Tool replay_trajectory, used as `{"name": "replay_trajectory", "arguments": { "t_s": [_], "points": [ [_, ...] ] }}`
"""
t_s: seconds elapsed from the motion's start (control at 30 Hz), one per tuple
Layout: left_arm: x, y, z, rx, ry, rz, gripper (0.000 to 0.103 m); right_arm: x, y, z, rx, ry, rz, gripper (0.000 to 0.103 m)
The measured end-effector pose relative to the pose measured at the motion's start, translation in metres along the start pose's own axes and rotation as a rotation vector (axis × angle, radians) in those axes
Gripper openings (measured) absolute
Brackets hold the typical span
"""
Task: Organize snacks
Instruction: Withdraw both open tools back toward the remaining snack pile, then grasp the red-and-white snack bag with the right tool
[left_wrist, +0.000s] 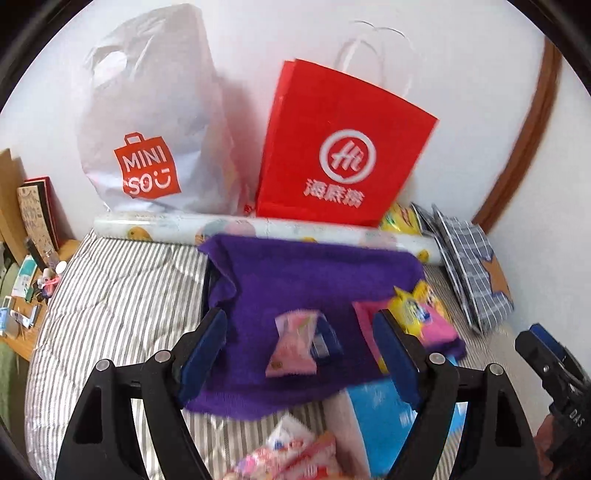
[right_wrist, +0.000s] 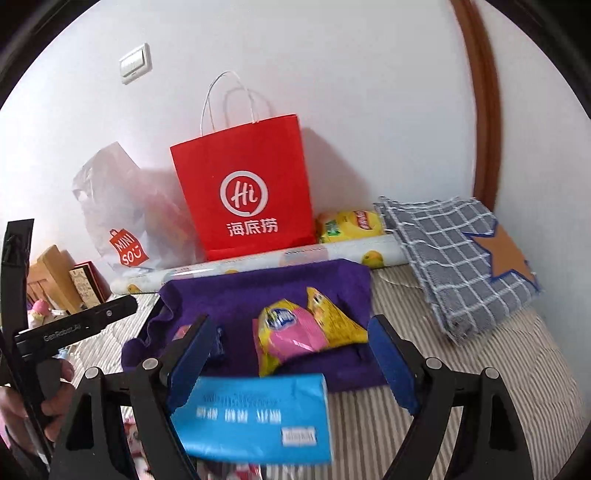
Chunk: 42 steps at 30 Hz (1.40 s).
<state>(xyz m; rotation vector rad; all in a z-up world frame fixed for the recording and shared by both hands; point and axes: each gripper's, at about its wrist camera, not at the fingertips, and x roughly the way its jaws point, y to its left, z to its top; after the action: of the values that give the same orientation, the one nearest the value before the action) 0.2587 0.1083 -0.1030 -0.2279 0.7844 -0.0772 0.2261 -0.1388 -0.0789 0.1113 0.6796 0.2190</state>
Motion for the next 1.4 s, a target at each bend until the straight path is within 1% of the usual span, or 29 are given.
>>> {"name": "replay_trajectory", "arguments": {
  "t_s": [0.1,0.2,0.3,0.4,0.53,0.57,0.63,0.7,0.73,0.8,0.93,1.03,1.3,1.4],
  "points": [
    [-0.016,-0.004,-0.010,0.036,-0.012,0.021,0.081,-0.012,0.001,-0.013,0.014,0.020,-0.025,0.084],
    [-0.032,-0.007,-0.022,0.073,-0.025,0.030,0.081,-0.017,0.000,-0.026,0.049,0.069,-0.018,0.084],
    [-0.042,-0.005,-0.033,0.063,-0.009,0.001,0.081,-0.022,0.003,-0.039,0.053,0.097,-0.025,0.084],
    [-0.051,0.003,-0.045,0.040,0.009,-0.011,0.081,-0.030,0.007,-0.053,0.034,0.119,-0.029,0.084],
    [-0.059,0.010,-0.059,0.028,0.024,-0.015,0.081,-0.037,0.012,-0.070,0.027,0.146,-0.002,0.084],
    [-0.061,0.013,-0.064,0.021,0.028,-0.018,0.081,-0.036,0.014,-0.073,0.024,0.156,0.005,0.084],
    [-0.064,0.019,-0.071,0.005,0.040,-0.017,0.081,-0.033,0.018,-0.082,0.021,0.175,0.019,0.078],
    [-0.065,0.023,-0.077,-0.002,0.059,-0.017,0.081,-0.029,0.022,-0.092,0.014,0.201,0.036,0.076],
    [-0.065,0.026,-0.081,-0.009,0.070,-0.020,0.081,-0.026,0.024,-0.096,0.011,0.211,0.044,0.073],
    [-0.067,0.030,-0.086,-0.018,0.083,-0.025,0.081,-0.020,0.026,-0.103,0.007,0.233,0.062,0.070],
    [-0.070,0.036,-0.095,-0.023,0.109,-0.019,0.081,-0.006,0.029,-0.113,-0.008,0.259,0.079,0.069],
    [-0.070,0.040,-0.098,-0.030,0.111,-0.038,0.081,0.000,0.030,-0.115,-0.013,0.269,0.086,0.069],
    [-0.060,0.043,-0.101,-0.030,0.139,-0.021,0.081,0.013,0.031,-0.120,-0.038,0.301,0.100,0.069],
    [-0.057,0.046,-0.101,-0.033,0.148,-0.026,0.081,0.019,0.034,-0.123,-0.047,0.316,0.104,0.069]
  ]
}}
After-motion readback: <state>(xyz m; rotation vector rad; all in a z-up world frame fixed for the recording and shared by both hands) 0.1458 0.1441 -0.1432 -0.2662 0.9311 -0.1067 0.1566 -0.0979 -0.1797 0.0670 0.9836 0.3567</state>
